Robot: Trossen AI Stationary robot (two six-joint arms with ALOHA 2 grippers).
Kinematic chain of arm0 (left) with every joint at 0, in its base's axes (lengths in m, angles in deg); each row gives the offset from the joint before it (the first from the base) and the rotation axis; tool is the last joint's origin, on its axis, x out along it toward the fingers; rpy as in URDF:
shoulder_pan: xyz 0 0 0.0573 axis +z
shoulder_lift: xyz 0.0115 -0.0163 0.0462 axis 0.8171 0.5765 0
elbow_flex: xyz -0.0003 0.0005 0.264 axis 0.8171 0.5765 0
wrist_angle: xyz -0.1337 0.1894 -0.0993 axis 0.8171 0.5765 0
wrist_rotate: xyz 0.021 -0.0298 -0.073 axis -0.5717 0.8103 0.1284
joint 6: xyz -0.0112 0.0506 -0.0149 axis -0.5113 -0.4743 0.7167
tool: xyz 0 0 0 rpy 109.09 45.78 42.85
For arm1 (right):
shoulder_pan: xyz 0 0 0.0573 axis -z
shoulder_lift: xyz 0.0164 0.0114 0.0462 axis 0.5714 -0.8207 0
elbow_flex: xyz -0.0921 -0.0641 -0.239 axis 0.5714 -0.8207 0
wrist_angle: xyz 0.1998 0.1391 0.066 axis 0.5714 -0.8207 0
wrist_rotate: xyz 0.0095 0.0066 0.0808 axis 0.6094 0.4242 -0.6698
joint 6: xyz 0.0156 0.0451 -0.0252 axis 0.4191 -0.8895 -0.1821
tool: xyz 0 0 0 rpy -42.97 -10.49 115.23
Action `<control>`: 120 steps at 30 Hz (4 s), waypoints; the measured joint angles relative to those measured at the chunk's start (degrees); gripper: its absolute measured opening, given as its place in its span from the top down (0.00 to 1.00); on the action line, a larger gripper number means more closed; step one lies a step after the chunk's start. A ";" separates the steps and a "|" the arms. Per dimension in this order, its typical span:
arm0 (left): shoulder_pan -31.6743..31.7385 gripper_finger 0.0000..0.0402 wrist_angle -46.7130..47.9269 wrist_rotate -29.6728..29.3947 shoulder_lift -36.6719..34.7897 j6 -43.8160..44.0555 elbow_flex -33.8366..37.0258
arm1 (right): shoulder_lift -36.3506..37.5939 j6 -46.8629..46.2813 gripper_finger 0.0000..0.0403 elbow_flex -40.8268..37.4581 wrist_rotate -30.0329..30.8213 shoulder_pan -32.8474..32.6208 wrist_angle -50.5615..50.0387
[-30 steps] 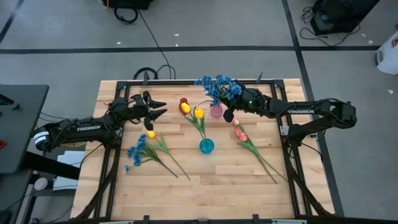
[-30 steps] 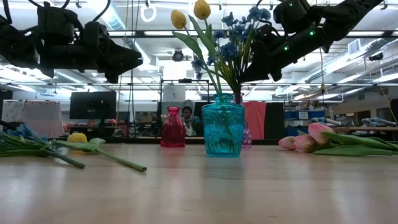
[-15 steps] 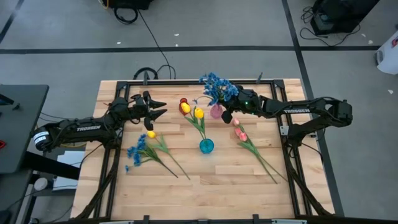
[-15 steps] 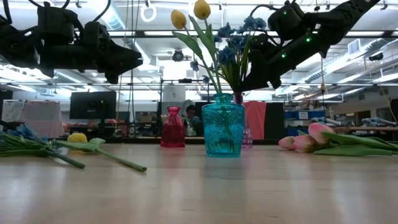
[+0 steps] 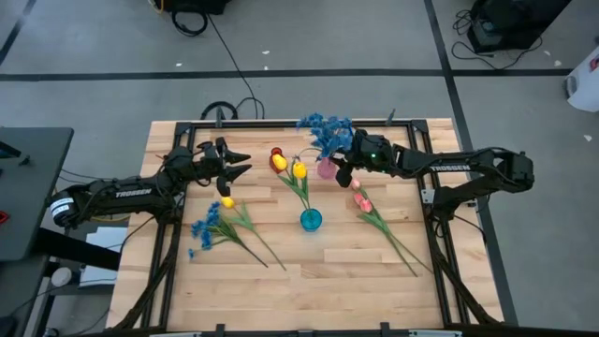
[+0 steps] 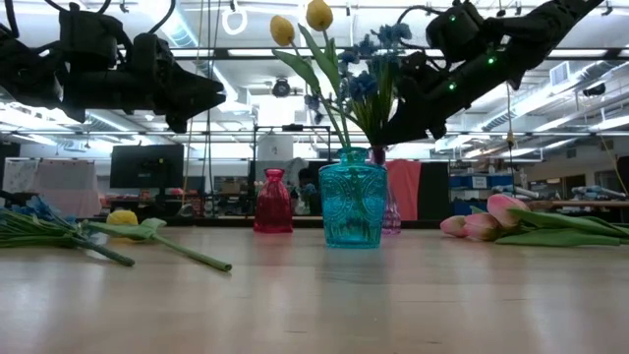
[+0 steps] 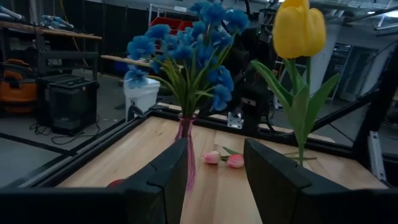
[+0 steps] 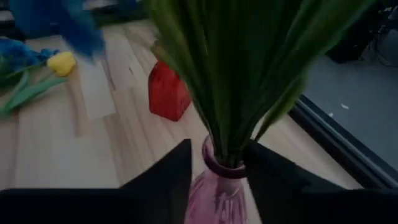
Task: Sort flowers into vase by color
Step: Put the right blue flowers into the pink vase, then put the yellow flower into the blue vase
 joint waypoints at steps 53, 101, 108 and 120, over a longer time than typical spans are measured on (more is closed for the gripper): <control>-35.95 0.59 35.77 -10.21 24.98 -23.09 -10.34 | 15.74 -23.04 0.45 -15.28 31.80 -29.49 2.34; -38.69 0.98 29.84 -7.56 21.11 -25.09 -14.16 | 15.77 -25.19 0.47 -15.28 18.45 -29.46 3.23; -39.06 0.98 19.03 -6.89 23.23 -20.27 -14.17 | 14.18 -28.32 0.49 -15.28 11.02 -31.30 5.44; -44.71 0.98 5.21 -20.77 29.35 -6.95 -14.23 | 1.36 -15.51 0.50 -12.09 22.53 -43.68 20.93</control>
